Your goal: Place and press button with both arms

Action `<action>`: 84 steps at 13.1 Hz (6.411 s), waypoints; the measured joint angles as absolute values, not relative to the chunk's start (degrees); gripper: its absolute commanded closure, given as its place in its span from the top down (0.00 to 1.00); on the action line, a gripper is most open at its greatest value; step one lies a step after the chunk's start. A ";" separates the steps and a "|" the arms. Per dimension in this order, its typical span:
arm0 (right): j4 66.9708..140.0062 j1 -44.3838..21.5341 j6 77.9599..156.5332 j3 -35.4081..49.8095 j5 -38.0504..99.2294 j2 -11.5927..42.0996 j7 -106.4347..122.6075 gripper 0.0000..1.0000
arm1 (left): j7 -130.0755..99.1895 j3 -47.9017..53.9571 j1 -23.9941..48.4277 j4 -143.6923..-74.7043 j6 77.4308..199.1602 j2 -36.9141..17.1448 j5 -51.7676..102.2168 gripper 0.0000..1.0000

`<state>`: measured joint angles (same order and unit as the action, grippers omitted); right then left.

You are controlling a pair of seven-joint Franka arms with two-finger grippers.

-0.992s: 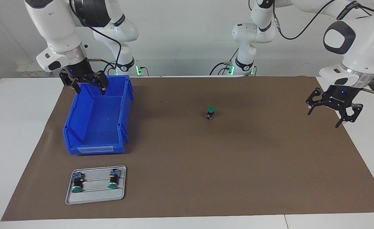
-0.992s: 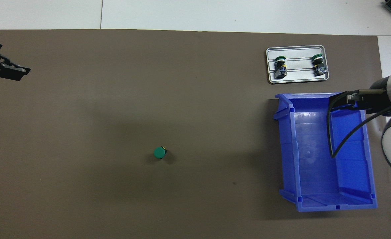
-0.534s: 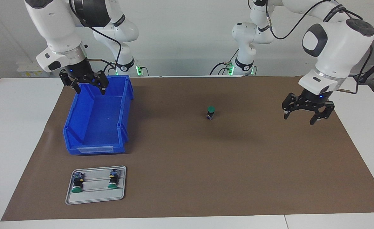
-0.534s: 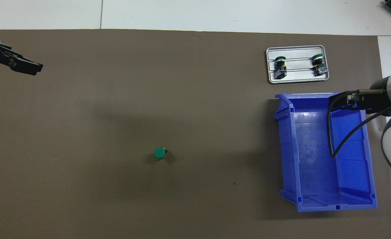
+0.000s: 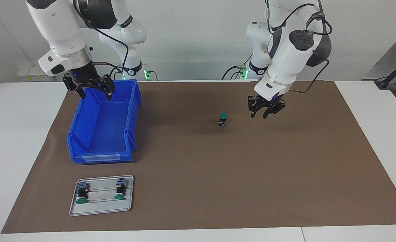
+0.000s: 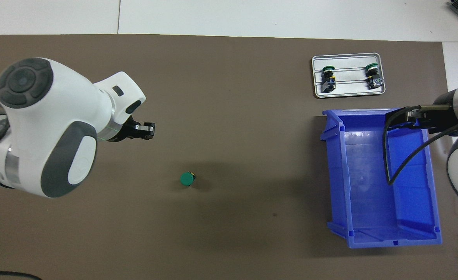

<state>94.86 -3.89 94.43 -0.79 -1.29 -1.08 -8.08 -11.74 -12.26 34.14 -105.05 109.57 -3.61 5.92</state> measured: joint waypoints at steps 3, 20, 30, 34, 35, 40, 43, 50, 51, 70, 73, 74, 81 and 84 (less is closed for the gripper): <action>94.91 -3.89 94.42 -0.79 -1.29 -1.08 -8.08 1.00 | -15.16 -12.17 38.15 -110.57 115.94 -3.44 5.91 0.08; 95.03 -3.89 94.42 -0.79 -1.29 -1.08 -8.08 1.00 | -20.32 -11.85 45.12 -127.88 133.21 0.94 5.91 0.08; 95.03 -3.92 94.42 -0.79 -1.29 -1.08 -8.08 1.00 | -20.41 -11.87 46.24 -132.02 137.85 1.65 5.91 0.08; 95.03 -3.95 94.42 -0.78 -1.29 -1.08 -8.08 1.00 | -20.41 -11.88 46.24 -132.60 138.41 1.95 5.87 0.08; 95.03 -4.00 94.42 -0.78 -1.29 -1.08 -8.08 1.00 | -20.41 -11.89 46.24 -132.71 138.45 2.03 5.85 0.07; 95.03 -4.15 94.42 -0.77 -1.29 -1.08 -8.08 1.00 | -20.40 -11.98 46.24 -133.79 140.02 2.45 5.71 0.08; 95.03 -4.15 94.42 -0.77 -1.29 -1.08 -8.08 1.00 | -20.40 -12.00 46.24 -134.19 140.98 2.48 5.71 0.08; 95.03 -4.15 94.42 -0.77 -1.29 -1.08 -8.08 1.00 | -20.40 -11.99 46.24 -134.21 141.01 2.50 5.70 0.11; 95.03 -4.15 94.42 -0.77 -1.29 -1.08 -8.08 1.00 | -20.40 -11.99 46.24 -134.21 141.01 2.50 5.70 0.11; 95.03 -4.20 94.42 -0.73 -1.29 -1.08 -8.08 1.00 | -14.07 -13.37 38.28 -118.18 118.46 2.15 5.67 0.22; 95.02 -4.87 94.49 -0.52 -1.25 -1.08 -8.60 1.00 | -8.91 -13.64 30.96 -114.47 113.57 2.15 5.65 0.24; 95.02 -5.71 94.62 -0.48 -1.24 -1.08 -9.14 0.99 | -6.78 -13.70 28.68 -113.04 111.13 2.15 5.65 0.29; 95.14 -17.79 97.93 -0.28 -1.19 -0.33 -22.32 0.99 | -1.69 -13.75 23.29 -101.97 103.70 0.39 5.53 1.00; 95.21 -25.06 101.09 -0.10 -1.19 2.13 -32.40 0.96 | -0.23 -13.77 23.01 -100.58 103.55 -0.04 5.33 1.00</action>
